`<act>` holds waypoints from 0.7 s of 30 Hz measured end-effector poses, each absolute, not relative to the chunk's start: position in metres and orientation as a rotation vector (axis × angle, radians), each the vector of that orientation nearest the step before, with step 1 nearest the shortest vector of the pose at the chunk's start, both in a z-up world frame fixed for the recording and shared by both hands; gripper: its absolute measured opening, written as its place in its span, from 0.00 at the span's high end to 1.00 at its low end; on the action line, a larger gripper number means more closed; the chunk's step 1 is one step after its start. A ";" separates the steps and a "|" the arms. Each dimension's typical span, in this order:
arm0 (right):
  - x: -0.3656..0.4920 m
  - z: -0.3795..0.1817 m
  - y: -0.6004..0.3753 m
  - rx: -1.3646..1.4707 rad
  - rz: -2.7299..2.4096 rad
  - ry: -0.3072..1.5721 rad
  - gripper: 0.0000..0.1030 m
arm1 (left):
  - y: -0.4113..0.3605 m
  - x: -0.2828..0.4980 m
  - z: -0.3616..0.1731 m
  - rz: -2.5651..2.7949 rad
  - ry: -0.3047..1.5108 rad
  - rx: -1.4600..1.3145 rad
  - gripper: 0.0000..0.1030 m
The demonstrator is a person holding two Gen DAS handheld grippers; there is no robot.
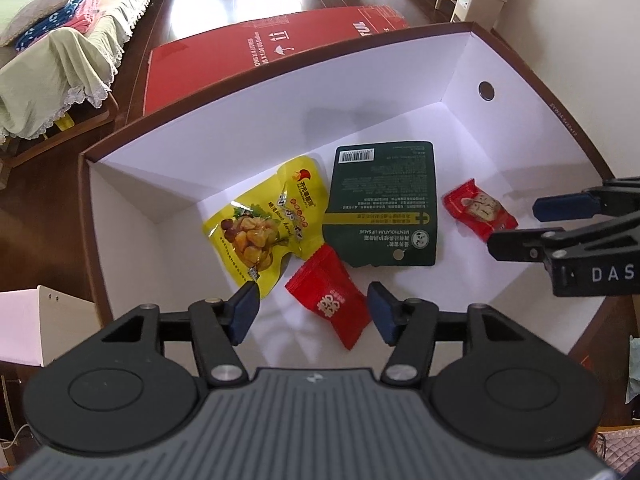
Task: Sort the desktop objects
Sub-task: 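Open left tool over the box while right tool releases the red packet inside, then withdraw both tools from the box back over the mat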
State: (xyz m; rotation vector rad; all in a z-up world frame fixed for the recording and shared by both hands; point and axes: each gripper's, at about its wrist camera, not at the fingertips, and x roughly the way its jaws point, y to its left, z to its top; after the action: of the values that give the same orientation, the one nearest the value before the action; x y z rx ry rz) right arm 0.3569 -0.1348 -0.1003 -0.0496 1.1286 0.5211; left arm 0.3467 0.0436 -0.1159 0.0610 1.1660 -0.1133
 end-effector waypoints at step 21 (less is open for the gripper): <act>0.254 -0.028 -0.189 0.052 0.539 0.976 0.34 | 0.026 0.250 -0.026 -0.061 0.989 0.091 0.34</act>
State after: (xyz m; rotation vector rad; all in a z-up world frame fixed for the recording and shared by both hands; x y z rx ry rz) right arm 0.2538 -0.1886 -0.0281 0.0518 0.9763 0.5391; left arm 0.2501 0.0262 -0.0263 0.0912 0.9889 -0.0607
